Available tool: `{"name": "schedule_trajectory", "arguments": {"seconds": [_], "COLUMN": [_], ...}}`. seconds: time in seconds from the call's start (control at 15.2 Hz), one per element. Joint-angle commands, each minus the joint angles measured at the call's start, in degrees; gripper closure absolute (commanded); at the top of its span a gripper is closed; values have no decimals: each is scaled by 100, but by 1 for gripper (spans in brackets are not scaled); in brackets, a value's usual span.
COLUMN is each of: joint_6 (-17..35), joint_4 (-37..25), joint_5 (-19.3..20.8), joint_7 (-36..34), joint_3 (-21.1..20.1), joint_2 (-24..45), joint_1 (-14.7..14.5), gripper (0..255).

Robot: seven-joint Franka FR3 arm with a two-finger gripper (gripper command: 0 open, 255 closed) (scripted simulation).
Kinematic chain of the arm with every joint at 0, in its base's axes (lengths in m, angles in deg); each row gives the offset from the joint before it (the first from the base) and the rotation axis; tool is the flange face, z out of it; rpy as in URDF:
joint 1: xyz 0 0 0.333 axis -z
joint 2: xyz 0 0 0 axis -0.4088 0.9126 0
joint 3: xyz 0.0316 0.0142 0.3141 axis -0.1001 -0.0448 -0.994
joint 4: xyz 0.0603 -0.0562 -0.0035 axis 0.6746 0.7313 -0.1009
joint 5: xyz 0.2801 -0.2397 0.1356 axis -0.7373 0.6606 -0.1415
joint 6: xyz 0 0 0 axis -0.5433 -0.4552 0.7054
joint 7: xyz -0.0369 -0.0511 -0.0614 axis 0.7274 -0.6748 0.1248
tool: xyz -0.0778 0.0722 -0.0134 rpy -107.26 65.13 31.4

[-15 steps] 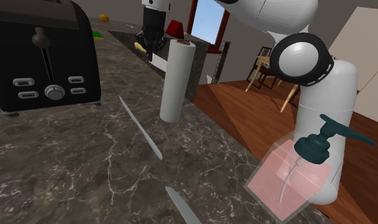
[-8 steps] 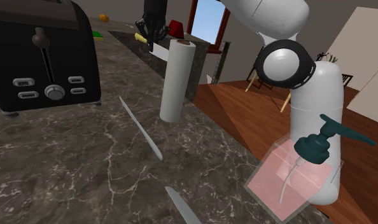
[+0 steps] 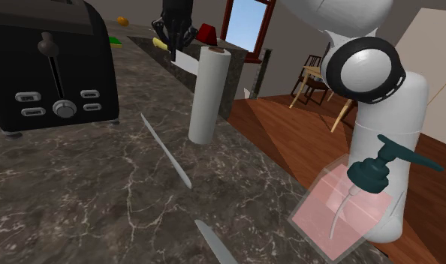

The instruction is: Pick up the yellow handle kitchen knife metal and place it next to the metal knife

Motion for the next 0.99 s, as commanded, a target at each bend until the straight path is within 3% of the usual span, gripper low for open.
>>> {"name": "schedule_trajectory", "arguments": {"seconds": [0.0,0.46,0.92], "joint_6": [147,434,541], "joint_4": [479,1407,1767], "joint_5": [-33,-111,-136], "joint_7": [-244,-1073,-1970], "joint_3": [-78,-381,-748], "joint_2": [-335,-982,-1242], "joint_1": [-132,-610,-1128], "gripper": [255,255,255]}}
